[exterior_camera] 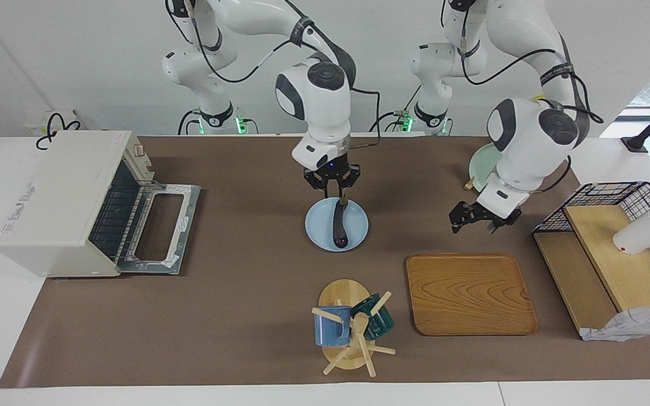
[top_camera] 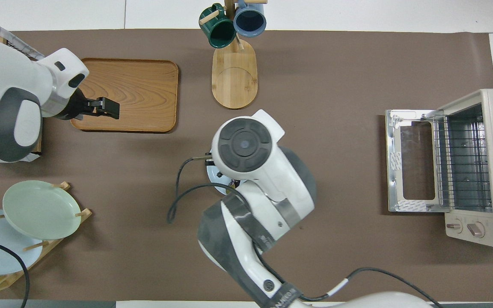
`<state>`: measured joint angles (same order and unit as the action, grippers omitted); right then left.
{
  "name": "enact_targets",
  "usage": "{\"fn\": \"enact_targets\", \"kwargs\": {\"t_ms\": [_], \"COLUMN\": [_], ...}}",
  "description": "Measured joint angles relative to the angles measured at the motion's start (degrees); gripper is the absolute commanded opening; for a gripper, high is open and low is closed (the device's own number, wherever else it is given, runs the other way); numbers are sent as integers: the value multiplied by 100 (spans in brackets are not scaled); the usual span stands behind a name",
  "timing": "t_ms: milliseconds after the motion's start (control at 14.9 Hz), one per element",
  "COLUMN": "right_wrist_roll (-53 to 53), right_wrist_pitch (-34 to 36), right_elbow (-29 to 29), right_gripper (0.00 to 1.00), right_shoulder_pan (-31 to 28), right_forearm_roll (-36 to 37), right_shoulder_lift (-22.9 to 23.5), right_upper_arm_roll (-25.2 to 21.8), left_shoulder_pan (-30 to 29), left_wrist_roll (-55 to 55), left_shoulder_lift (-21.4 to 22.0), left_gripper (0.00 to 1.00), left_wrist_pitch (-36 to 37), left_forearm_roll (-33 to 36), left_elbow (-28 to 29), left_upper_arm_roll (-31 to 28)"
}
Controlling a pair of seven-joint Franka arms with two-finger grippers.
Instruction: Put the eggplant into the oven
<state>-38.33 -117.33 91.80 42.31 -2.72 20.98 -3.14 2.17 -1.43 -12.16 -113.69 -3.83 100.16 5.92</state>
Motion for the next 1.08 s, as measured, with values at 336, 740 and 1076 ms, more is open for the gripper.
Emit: {"fn": "enact_targets", "kwargs": {"t_ms": [336, 740, 1076], "right_wrist_roll": [-312, -312, -311], "right_wrist_pitch": [-895, -1300, -1760], "right_elbow": [-515, -187, 261], "right_gripper": [38, 38, 11], "right_shoulder_pan": [500, 609, 610], "right_forearm_roll": [297, 649, 686], "right_shoulder_lift": [1085, 1214, 1203], "right_upper_arm_roll": [-4, -11, -19], "left_shoulder_pan": [-183, -182, -125], "left_wrist_roll": [163, 163, 163], "left_shoulder_lift": [504, 1349, 1498], "left_gripper": [100, 100, 100], "left_wrist_pitch": [832, 1822, 2201], "left_forearm_roll": [228, 284, 286], "left_elbow": [-255, -247, -241], "left_upper_arm_roll": [11, 21, -24]}}
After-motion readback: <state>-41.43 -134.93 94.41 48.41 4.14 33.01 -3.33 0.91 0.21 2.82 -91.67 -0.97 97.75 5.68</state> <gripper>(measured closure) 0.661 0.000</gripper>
